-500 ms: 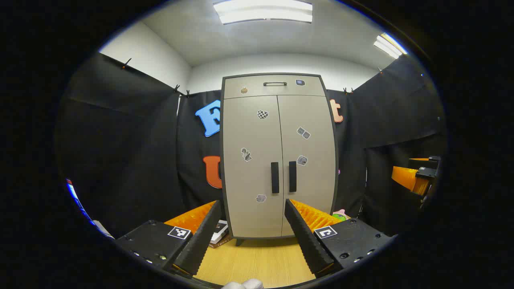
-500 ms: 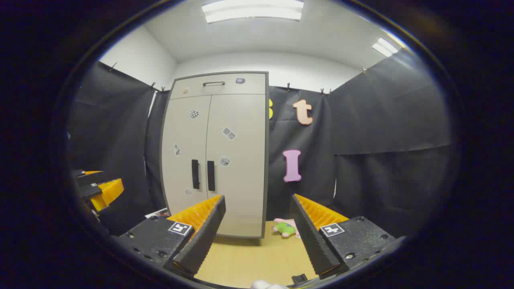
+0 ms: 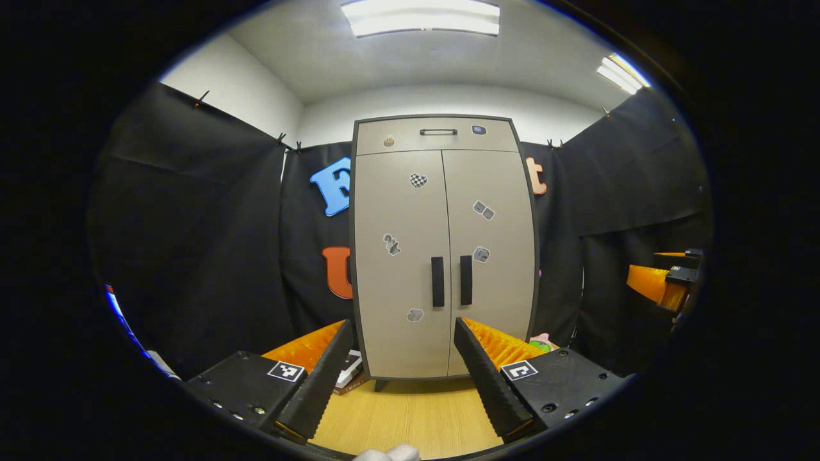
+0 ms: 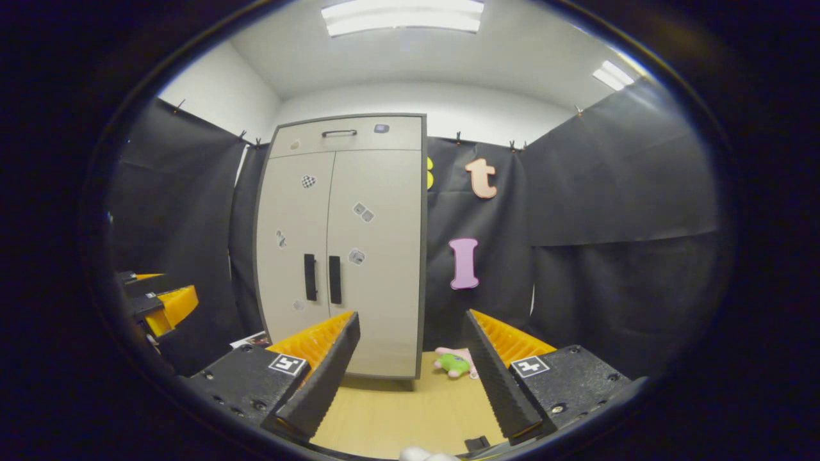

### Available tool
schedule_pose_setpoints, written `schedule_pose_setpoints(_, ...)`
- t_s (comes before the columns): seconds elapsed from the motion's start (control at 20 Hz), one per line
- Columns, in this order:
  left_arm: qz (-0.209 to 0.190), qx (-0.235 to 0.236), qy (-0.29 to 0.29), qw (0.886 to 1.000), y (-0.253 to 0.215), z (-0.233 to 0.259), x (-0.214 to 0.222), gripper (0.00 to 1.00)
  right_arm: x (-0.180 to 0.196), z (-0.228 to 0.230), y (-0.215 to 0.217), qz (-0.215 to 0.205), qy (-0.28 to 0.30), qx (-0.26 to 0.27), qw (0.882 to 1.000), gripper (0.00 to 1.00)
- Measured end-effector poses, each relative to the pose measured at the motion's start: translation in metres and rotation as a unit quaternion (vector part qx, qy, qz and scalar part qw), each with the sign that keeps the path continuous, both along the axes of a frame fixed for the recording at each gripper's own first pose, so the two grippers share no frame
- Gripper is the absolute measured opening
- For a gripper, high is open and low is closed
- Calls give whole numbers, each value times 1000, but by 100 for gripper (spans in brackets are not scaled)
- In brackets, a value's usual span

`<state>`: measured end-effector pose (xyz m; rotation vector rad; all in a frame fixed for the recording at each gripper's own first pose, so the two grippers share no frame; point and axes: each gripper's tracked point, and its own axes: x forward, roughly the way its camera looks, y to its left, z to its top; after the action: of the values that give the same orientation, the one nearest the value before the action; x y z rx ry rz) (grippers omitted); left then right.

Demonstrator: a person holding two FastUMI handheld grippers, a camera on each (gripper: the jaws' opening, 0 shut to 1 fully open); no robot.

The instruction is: Open the right door of the double-door shoe cabinet with the right hand, and open the left door with the left hand.

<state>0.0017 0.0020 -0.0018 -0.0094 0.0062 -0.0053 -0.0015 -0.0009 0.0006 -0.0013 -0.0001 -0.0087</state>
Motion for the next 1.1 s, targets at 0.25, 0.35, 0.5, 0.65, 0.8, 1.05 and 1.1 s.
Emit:
schedule_pose_setpoints(0.25,2,2,-2,1000,4,1,-4,95,1,-3,3,0,2,9,1000,100)
schedule_pose_setpoints(0.35,1,0,-1,1000,5,-1,-5,95,3,-5,2,-1,5,7,1000,100)
schedule_pose_setpoints(0.5,3,4,4,1000,9,-5,-9,95,10,-8,5,-6,7,4,1000,100)
schedule_pose_setpoints(0.65,10,10,8,1000,16,-8,-14,95,24,-11,16,0,10,3,1000,100)
schedule_pose_setpoints(0.8,19,13,13,1000,23,-13,-19,95,49,-16,36,18,15,1,1000,100)
schedule_pose_setpoints(1.05,49,29,25,998,42,-20,-27,95,108,-20,78,48,18,9,999,100)
schedule_pose_setpoints(1.1,57,29,29,998,46,-21,-28,96,122,-21,87,53,20,11,998,100)
